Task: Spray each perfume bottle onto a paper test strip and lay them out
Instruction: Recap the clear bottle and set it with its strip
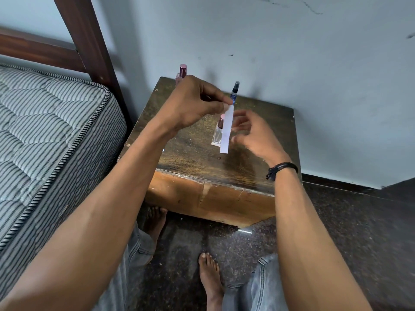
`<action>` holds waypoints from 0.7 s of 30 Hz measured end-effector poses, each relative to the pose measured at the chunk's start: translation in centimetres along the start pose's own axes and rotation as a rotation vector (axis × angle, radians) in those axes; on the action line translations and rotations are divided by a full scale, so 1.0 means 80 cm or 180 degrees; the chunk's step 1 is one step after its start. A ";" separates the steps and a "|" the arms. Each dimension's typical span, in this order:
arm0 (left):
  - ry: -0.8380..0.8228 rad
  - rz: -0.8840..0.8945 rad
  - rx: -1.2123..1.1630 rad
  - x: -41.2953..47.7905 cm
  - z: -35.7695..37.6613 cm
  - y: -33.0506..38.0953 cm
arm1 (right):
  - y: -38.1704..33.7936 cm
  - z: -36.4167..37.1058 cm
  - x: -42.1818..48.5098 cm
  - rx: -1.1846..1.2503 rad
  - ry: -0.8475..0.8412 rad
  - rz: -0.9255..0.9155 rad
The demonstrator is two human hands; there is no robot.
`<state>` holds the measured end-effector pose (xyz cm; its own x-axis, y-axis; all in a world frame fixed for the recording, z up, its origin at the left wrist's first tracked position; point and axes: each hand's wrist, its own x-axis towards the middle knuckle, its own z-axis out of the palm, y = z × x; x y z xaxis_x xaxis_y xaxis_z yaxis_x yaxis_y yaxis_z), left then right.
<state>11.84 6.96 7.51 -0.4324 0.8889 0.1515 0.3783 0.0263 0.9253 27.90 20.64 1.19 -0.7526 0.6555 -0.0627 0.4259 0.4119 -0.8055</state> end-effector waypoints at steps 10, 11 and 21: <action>-0.0080 0.0396 0.0268 0.010 0.053 0.013 | -0.008 -0.052 -0.027 0.1725 0.0584 -0.0525; -0.0069 0.0396 0.0302 0.011 0.057 0.012 | -0.007 -0.052 -0.028 0.1702 0.0499 -0.0565; 0.0042 0.0395 0.0401 0.017 0.074 0.010 | 0.004 -0.059 -0.029 0.1656 0.0480 -0.0561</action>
<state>16.34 10.91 6.39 -0.3863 0.8829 0.2671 0.5287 -0.0254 0.8484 32.18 22.22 3.88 -0.6936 0.7039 0.1531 -0.0319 0.1823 -0.9827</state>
